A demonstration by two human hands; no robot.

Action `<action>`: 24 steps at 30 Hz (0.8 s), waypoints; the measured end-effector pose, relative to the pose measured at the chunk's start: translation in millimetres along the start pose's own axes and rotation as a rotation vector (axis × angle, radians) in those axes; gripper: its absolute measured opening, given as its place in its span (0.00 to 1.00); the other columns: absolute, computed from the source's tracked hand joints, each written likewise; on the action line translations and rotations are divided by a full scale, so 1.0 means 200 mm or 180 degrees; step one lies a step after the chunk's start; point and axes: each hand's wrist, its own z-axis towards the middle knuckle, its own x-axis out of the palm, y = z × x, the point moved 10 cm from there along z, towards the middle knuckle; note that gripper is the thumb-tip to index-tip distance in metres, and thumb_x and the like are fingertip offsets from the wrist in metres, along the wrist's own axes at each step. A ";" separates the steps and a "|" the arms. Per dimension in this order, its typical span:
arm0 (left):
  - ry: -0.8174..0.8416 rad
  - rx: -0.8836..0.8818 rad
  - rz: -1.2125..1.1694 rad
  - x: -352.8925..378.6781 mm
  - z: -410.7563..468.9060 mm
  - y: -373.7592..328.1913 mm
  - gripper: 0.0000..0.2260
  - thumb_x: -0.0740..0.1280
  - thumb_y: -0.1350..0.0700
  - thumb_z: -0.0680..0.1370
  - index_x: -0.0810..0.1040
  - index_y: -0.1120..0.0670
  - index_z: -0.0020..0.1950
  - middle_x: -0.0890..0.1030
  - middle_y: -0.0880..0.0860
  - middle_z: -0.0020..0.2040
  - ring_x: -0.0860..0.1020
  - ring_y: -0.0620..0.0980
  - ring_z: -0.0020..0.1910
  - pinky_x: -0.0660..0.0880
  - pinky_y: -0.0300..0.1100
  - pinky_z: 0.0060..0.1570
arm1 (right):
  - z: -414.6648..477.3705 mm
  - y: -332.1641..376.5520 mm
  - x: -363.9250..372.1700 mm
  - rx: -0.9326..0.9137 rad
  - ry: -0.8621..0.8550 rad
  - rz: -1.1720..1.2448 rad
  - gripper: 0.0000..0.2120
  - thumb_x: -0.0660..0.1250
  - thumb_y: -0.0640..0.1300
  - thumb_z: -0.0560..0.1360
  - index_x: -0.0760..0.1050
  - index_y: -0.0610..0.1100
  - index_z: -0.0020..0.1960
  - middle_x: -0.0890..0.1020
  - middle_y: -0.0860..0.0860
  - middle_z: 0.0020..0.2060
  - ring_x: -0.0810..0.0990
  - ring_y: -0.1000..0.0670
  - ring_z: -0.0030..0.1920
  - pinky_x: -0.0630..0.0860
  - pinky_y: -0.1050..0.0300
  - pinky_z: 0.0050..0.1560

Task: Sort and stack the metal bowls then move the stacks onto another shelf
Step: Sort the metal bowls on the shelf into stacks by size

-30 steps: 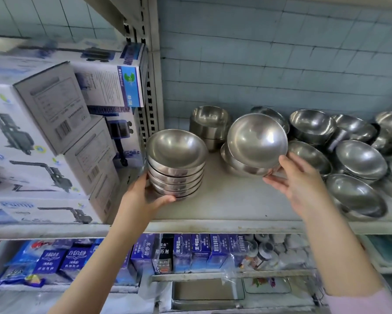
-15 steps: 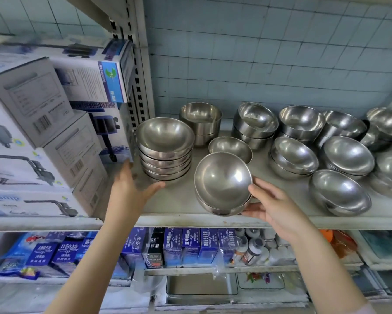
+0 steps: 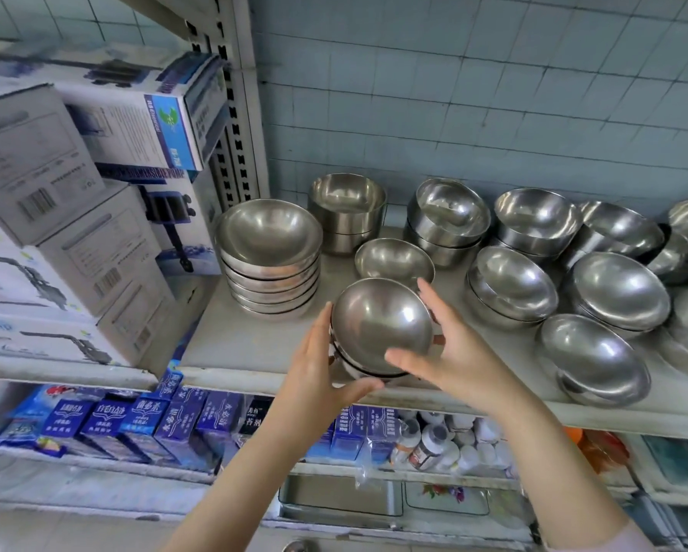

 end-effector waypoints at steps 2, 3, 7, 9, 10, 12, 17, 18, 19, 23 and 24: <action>0.0031 -0.0018 0.0031 0.00 0.02 0.01 0.51 0.70 0.30 0.62 0.46 0.41 0.77 0.64 0.47 0.72 0.68 0.49 0.70 0.69 0.45 0.68 | 0.02 0.01 0.00 -0.0099 0.0129 -0.0376 0.61 0.78 0.67 0.58 0.43 0.63 0.80 0.57 0.64 0.76 0.57 0.61 0.76 0.60 0.55 0.76; 0.0057 -0.0015 0.0058 0.00 0.02 0.01 0.52 0.70 0.30 0.61 0.46 0.41 0.77 0.64 0.48 0.72 0.67 0.48 0.70 0.68 0.43 0.68 | 0.03 0.01 0.00 -0.0145 0.0150 -0.0543 0.63 0.79 0.66 0.57 0.42 0.62 0.80 0.57 0.63 0.77 0.56 0.60 0.77 0.59 0.55 0.77; 0.0057 -0.0097 0.0179 0.00 0.05 0.03 0.53 0.75 0.38 0.60 0.48 0.43 0.77 0.70 0.51 0.69 0.68 0.44 0.66 0.62 0.27 0.59 | 0.05 0.03 -0.04 -0.0303 0.0090 -0.0983 0.62 0.81 0.60 0.61 0.42 0.60 0.81 0.56 0.60 0.78 0.54 0.59 0.77 0.56 0.61 0.73; 0.0050 -0.0100 0.0179 -0.01 0.06 0.03 0.55 0.76 0.39 0.59 0.48 0.47 0.78 0.71 0.52 0.68 0.70 0.43 0.64 0.62 0.25 0.58 | 0.05 0.03 -0.07 -0.0285 0.0104 -0.1138 0.61 0.81 0.61 0.61 0.43 0.61 0.80 0.58 0.59 0.78 0.55 0.58 0.77 0.57 0.60 0.73; 0.0021 -0.0076 0.0145 -0.01 0.06 0.03 0.56 0.75 0.39 0.58 0.48 0.50 0.78 0.72 0.52 0.69 0.70 0.43 0.64 0.61 0.22 0.58 | 0.06 0.03 -0.07 -0.0253 0.0125 -0.1214 0.61 0.80 0.62 0.61 0.43 0.62 0.80 0.59 0.59 0.78 0.56 0.57 0.77 0.58 0.59 0.73; -0.0029 -0.0061 0.0082 -0.03 0.05 0.03 0.57 0.75 0.39 0.58 0.49 0.54 0.78 0.72 0.52 0.69 0.71 0.44 0.64 0.59 0.17 0.58 | 0.06 0.02 -0.09 -0.0203 0.0153 -0.1274 0.61 0.78 0.66 0.58 0.44 0.64 0.80 0.63 0.56 0.76 0.62 0.55 0.75 0.62 0.58 0.71; -0.0057 -0.0022 0.0135 -0.07 0.04 0.04 0.55 0.74 0.38 0.57 0.53 0.56 0.77 0.73 0.55 0.69 0.74 0.48 0.63 0.61 0.17 0.58 | 0.08 -0.01 -0.06 -0.0183 0.0166 -0.1170 0.60 0.76 0.71 0.55 0.47 0.67 0.78 0.69 0.54 0.70 0.72 0.54 0.62 0.68 0.58 0.63; -0.0061 -0.0035 0.0137 -0.08 0.04 0.05 0.55 0.74 0.37 0.57 0.54 0.57 0.77 0.74 0.55 0.68 0.74 0.48 0.63 0.61 0.18 0.58 | 0.09 -0.01 -0.05 -0.0227 0.0144 -0.1148 0.59 0.77 0.69 0.56 0.48 0.66 0.79 0.70 0.54 0.69 0.72 0.54 0.62 0.68 0.58 0.63; -0.0060 -0.0040 0.0144 -0.08 0.05 0.05 0.55 0.74 0.37 0.57 0.55 0.57 0.77 0.74 0.54 0.68 0.74 0.48 0.63 0.62 0.19 0.58 | 0.09 0.00 -0.04 -0.0262 0.0122 -0.1125 0.58 0.78 0.68 0.57 0.49 0.65 0.79 0.70 0.53 0.69 0.72 0.54 0.63 0.68 0.58 0.64; -0.0062 -0.0086 0.0140 -0.09 0.04 0.06 0.54 0.74 0.36 0.57 0.56 0.56 0.77 0.74 0.50 0.67 0.74 0.45 0.62 0.64 0.22 0.59 | 0.09 0.00 -0.02 -0.0350 0.0085 -0.1097 0.59 0.80 0.65 0.59 0.49 0.63 0.80 0.70 0.52 0.68 0.71 0.52 0.65 0.67 0.58 0.64; -0.0067 -0.0095 0.0143 -0.09 0.04 0.06 0.54 0.74 0.37 0.57 0.56 0.55 0.77 0.73 0.48 0.66 0.74 0.45 0.62 0.65 0.25 0.60 | 0.09 0.00 -0.01 -0.0365 0.0117 -0.1103 0.59 0.79 0.65 0.58 0.48 0.63 0.80 0.70 0.53 0.69 0.71 0.53 0.66 0.67 0.59 0.63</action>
